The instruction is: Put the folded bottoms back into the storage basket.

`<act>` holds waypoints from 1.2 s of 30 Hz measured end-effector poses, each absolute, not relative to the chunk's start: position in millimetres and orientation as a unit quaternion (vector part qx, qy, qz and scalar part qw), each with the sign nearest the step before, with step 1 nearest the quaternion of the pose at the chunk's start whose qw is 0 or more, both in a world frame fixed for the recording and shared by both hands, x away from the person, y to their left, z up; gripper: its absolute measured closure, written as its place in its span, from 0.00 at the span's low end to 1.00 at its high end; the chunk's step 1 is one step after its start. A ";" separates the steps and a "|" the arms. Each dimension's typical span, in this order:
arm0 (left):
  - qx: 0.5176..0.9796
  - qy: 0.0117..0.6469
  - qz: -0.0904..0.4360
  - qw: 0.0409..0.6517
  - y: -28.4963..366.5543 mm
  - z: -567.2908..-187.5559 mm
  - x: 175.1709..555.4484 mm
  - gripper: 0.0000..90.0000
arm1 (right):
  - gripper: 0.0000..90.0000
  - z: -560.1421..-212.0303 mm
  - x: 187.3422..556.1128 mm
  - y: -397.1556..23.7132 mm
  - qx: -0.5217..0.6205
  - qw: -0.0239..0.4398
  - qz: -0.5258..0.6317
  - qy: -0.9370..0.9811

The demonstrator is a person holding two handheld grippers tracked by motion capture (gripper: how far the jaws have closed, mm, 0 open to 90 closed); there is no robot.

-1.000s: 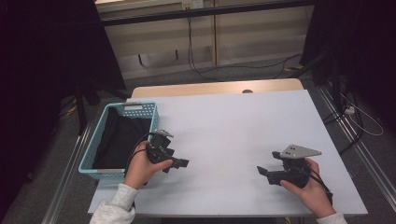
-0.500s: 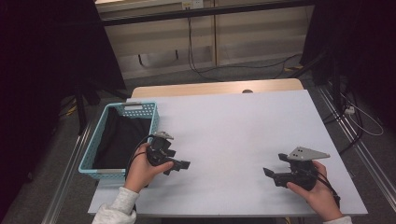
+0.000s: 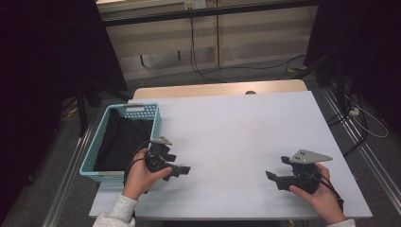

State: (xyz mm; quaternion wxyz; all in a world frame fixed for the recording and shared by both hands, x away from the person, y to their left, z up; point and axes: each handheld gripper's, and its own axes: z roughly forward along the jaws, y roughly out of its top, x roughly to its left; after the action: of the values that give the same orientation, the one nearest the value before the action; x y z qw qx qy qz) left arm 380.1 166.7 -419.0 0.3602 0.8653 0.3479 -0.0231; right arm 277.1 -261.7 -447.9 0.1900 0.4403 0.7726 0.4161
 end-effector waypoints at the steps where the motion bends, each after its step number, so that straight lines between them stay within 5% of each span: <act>1: 0.864 0.349 -0.025 0.363 167.3 -418.9 379.2 0.17 | 0.21 -448.3 277.2 -261.6 0.440 0.189 0.416 0.773; 36: 0.869 0.322 -0.035 0.374 179.3 -425.0 368.5 0.14 | 0.21 -449.6 276.5 -257.8 0.436 0.190 0.410 0.779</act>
State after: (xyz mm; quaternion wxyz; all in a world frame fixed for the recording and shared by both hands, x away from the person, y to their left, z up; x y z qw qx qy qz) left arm 368.5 179.3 -425.0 0.3738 0.8690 0.3224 -0.0348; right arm 276.5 -257.8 -449.6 0.1900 0.4358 0.7785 0.4098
